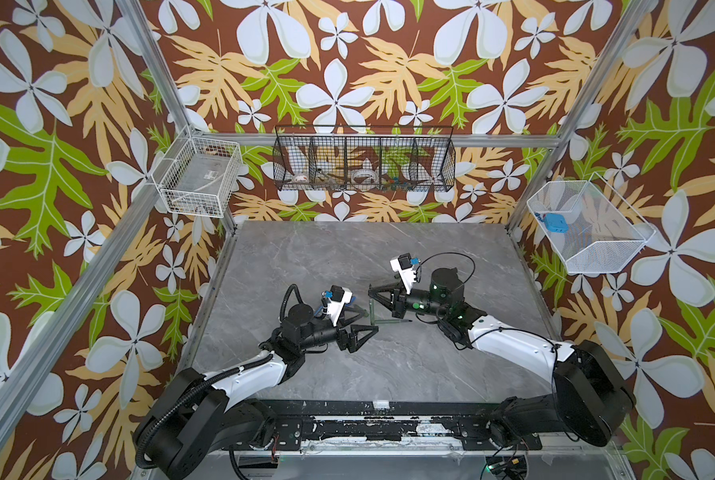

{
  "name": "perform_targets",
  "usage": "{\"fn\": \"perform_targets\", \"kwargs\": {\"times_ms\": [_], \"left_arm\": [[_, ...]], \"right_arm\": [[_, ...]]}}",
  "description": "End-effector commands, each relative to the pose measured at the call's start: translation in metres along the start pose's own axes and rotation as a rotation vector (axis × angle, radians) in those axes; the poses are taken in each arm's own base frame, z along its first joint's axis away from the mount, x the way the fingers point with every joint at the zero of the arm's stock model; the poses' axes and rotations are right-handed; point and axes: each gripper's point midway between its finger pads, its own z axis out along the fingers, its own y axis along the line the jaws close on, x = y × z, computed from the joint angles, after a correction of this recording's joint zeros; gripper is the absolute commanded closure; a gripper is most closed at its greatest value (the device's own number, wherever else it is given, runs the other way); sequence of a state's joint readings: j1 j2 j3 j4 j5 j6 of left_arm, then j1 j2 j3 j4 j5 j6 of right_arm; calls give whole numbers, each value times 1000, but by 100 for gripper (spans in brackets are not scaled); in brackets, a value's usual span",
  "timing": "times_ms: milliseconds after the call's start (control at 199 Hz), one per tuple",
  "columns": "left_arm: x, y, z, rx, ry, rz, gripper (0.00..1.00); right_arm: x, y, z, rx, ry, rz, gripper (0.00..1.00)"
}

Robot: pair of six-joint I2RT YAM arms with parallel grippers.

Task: Insert the pens into the pen caps
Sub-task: 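Lift the green pen and carry it toward the left gripper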

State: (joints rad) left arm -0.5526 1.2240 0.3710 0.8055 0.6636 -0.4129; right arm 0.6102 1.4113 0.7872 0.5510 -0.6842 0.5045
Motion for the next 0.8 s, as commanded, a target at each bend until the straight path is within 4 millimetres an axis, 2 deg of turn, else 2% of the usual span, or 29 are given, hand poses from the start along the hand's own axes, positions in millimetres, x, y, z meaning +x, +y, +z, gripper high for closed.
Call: {"fn": "perform_targets", "kwargs": {"times_ms": [0, 100, 377, 442, 798], "left_arm": [[-9, -9, 2, 53, -18, 18, 16], [-9, -12, 3, 71, -11, 12, 26], [-8, -14, 5, 92, 0, 3, 37], [-7, -14, 6, 97, 7, -2, 43], [-4, -11, 10, 105, 25, -19, 50]], "right_arm": [[0, 8, 3, -30, 10, -50, 99], [1, 8, 3, -28, 23, -58, 99], [2, 8, 2, -20, 37, -82, 99], [2, 9, 2, -22, 37, -86, 99], [-1, 13, -1, -36, 12, -95, 99]]}}
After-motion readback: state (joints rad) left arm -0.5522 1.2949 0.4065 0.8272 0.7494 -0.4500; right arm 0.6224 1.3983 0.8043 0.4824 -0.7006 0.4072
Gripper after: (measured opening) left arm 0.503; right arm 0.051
